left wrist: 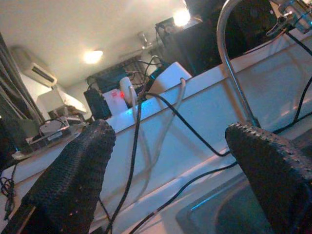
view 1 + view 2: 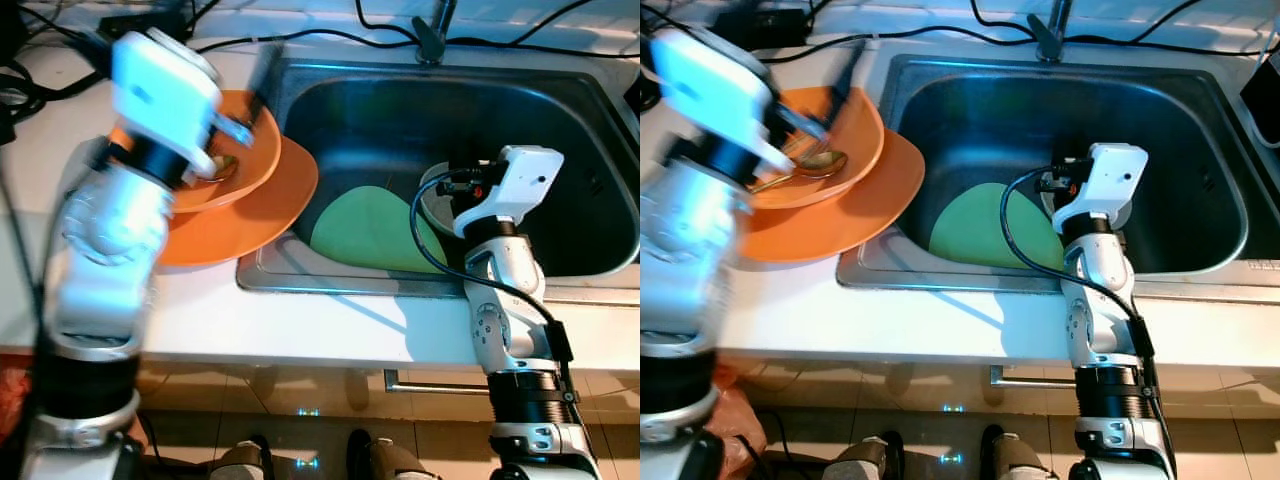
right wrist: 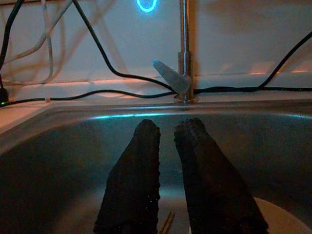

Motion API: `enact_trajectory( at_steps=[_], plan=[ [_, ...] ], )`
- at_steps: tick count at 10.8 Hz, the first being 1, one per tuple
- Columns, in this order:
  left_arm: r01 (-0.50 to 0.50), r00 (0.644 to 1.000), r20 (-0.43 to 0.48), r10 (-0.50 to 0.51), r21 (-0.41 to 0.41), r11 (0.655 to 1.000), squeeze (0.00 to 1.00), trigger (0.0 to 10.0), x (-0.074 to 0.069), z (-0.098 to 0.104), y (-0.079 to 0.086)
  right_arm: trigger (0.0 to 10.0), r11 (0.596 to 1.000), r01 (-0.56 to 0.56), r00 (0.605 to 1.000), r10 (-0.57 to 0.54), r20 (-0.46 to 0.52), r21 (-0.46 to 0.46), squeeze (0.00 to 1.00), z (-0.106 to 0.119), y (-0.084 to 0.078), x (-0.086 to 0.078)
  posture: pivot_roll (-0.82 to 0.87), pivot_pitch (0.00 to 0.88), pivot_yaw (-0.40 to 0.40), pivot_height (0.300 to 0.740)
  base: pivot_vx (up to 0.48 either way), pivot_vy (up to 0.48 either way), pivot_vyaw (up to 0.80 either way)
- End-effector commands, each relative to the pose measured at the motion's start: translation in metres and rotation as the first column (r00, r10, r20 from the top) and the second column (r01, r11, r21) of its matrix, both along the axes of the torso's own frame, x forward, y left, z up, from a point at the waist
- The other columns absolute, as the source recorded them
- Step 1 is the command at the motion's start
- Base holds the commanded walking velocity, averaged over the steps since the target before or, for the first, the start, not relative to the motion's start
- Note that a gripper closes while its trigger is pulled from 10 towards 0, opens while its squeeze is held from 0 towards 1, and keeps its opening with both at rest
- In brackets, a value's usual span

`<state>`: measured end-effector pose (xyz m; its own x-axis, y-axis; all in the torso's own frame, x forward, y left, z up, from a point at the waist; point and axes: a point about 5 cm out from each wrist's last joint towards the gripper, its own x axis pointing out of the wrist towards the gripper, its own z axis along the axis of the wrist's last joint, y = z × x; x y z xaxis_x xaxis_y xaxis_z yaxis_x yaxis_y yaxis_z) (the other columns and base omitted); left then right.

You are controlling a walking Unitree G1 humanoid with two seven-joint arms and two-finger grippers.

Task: Kitchen organization

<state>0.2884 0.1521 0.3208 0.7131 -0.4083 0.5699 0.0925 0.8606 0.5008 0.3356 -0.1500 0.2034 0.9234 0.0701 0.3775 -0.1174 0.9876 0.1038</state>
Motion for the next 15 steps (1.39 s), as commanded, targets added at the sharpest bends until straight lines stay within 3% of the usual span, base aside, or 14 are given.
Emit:
enact_trajectory(
  at_steps=[1, 2, 3, 4, 6, 7, 8, 9, 11, 14, 15],
  plan=[
    [-0.002, 1.0, 0.024, 0.001, 0.008, 1.0, 0.0, 10.0, -0.007, 0.01, 0.007, 10.0, 1.0, -0.004, 0.997, 0.006, -0.072, 0.018, 0.0, -0.022, 0.002, -0.001, 0.09, 0.208, 0.015, 0.74, 0.0, 0.0, 0.0],
    [-0.015, 1.0, 0.026, 0.015, 0.011, 1.0, 0.0, 10.0, -0.008, 0.012, 0.012, 10.0, 1.0, -0.004, 0.997, 0.005, -0.072, 0.019, 0.0, -0.022, 0.002, -0.001, 0.1, 0.211, 0.014, 0.74, 0.0, 0.0, 0.0],
    [-0.139, 0.99, -0.037, 0.138, -0.028, 0.99, 0.0, 10.0, -0.014, 0.007, 0.057, 10.0, 1.0, 0.001, 0.997, 0.001, -0.074, 0.02, 0.0, -0.022, 0.0, 0.0, 0.1, 0.215, 0.014, 0.74, 0.0, 0.0, 0.0],
    [-0.172, 0.983, -0.07, 0.17, -0.029, 0.985, 0.0, 10.0, -0.017, -0.001, 0.067, 10.0, 1.0, 0.001, 0.997, 0.001, -0.074, 0.021, 0.0, -0.022, -0.001, 0.0, 0.11, 0.217, 0.011, 0.74, 0.0, 0.0, 0.0],
    [-0.224, 0.969, -0.138, 0.207, -0.122, 0.967, 0.0, 10.0, -0.023, -0.022, 0.086, 10.0, 1.0, -0.007, 0.997, 0.008, -0.077, 0.02, 0.0, -0.023, 0.001, 0.001, 0.12, 0.219, 0.0, 0.74, 0.0, 0.0, 0.0],
    [-0.218, 0.969, -0.151, 0.194, -0.161, 0.963, 0.0, 10.0, -0.026, -0.028, 0.089, 10.0, 1.0, -0.014, 0.997, 0.016, -0.076, 0.021, 0.0, -0.022, 0.003, 0.002, 0.11, 0.218, -0.006, 0.74, 0.0, 0.0, 0.0],
    [-0.138, 0.977, -0.19, 0.097, -0.215, 0.967, 0.0, 10.0, -0.029, -0.032, 0.086, 10.0, 1.0, -0.018, 0.997, 0.02, -0.071, 0.022, 0.0, -0.021, 0.003, 0.002, 0.11, 0.218, -0.011, 0.74, 0.0, 0.0, 0.0],
    [-0.113, 0.976, -0.207, 0.061, -0.252, 0.961, 0.0, 10.0, -0.031, -0.035, 0.086, 10.0, 1.0, -0.018, 0.997, 0.02, -0.07, 0.022, 0.0, -0.021, 0.003, 0.002, 0.11, 0.22, -0.012, 0.74, 0.0, 0.0, 0.0],
    [-0.018, 0.965, -0.24, -0.103, -0.456, 0.89, 0.0, 10.0, -0.036, -0.052, 0.089, 10.0, 0.999, -0.019, 0.997, 0.021, -0.069, 0.026, 0.0, -0.022, 0.003, 0.002, 0.11, 0.219, -0.011, 0.74, 0.0, 0.0, 0.0],
    [-0.087, 0.977, -0.213, -0.029, -0.514, 0.853, 0.0, 10.0, -0.044, -0.057, 0.103, 10.0, 1.0, -0.014, 0.997, 0.016, -0.07, 0.027, 0.0, -0.022, 0.0, 0.002, 0.11, 0.221, -0.017, 0.74, 0.0, 0.0, 0.0],
    [-0.099, 0.981, -0.196, -0.01, -0.538, 0.837, 0.0, 10.0, -0.052, -0.055, 0.105, 10.0, 0.999, -0.019, 0.997, 0.021, -0.07, 0.028, 0.0, -0.022, 0.002, 0.002, 0.12, 0.223, -0.019, 0.74, 0.0, 0.0, 0.0]
  ],
)
